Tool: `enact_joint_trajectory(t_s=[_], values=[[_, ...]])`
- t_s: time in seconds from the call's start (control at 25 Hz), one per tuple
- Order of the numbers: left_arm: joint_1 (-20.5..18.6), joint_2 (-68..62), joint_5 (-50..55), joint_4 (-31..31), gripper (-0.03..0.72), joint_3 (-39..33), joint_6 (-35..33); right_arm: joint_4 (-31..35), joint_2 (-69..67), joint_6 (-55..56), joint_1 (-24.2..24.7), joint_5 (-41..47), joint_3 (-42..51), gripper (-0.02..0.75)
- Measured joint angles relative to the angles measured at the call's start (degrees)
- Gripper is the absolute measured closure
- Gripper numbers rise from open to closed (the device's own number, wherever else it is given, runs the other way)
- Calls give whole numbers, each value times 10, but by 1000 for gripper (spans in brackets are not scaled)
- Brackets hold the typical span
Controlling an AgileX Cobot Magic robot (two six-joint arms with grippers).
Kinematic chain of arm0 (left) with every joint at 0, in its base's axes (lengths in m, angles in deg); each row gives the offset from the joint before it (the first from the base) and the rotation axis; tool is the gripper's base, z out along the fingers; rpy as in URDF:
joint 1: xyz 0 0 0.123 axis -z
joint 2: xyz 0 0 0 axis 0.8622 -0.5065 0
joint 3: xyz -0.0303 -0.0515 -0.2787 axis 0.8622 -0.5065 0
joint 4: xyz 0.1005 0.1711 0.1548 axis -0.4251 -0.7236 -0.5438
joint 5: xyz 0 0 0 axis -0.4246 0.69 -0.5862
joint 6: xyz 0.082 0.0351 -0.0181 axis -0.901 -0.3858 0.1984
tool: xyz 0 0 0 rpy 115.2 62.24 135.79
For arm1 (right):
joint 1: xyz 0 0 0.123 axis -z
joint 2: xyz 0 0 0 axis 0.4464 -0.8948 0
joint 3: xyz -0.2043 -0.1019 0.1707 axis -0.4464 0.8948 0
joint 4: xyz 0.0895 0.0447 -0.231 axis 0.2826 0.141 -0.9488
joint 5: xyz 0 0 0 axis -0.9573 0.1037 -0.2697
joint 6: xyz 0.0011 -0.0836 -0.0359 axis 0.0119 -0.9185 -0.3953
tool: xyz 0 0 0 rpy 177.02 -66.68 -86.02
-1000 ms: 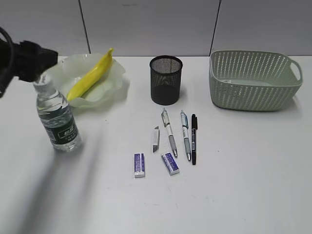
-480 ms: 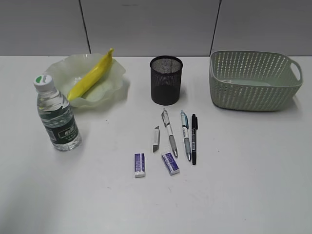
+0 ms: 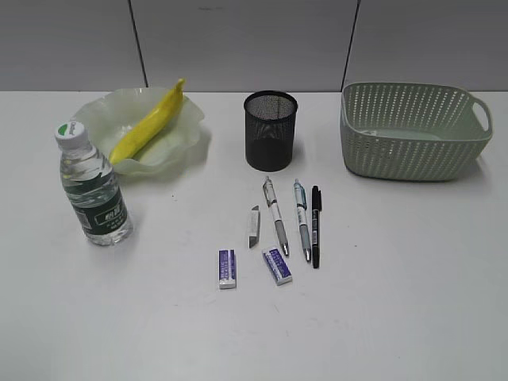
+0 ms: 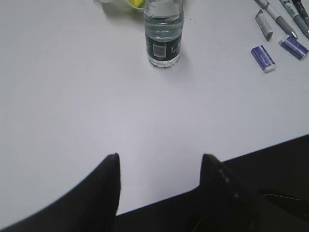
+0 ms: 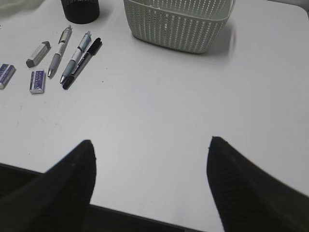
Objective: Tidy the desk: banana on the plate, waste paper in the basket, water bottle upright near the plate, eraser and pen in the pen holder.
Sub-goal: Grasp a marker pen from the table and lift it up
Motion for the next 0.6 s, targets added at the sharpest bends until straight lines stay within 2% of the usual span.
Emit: enact_joint_trajectory(t_s=[0.12, 0.28, 0.44, 0.6], values=[[0, 77, -3, -9, 293, -51, 10, 0, 0, 0, 0, 0, 0, 174], [0, 159, -55, -18, 293, -80, 26, 10, -1, 0, 0, -1, 0, 174], [0, 203, -75, -32, 309, -88, 30, 74, -51, -4, 0, -14, -2, 174], [0, 208, -77, -37, 328, -88, 31, 128, -175, -44, -1, -77, -18, 190]])
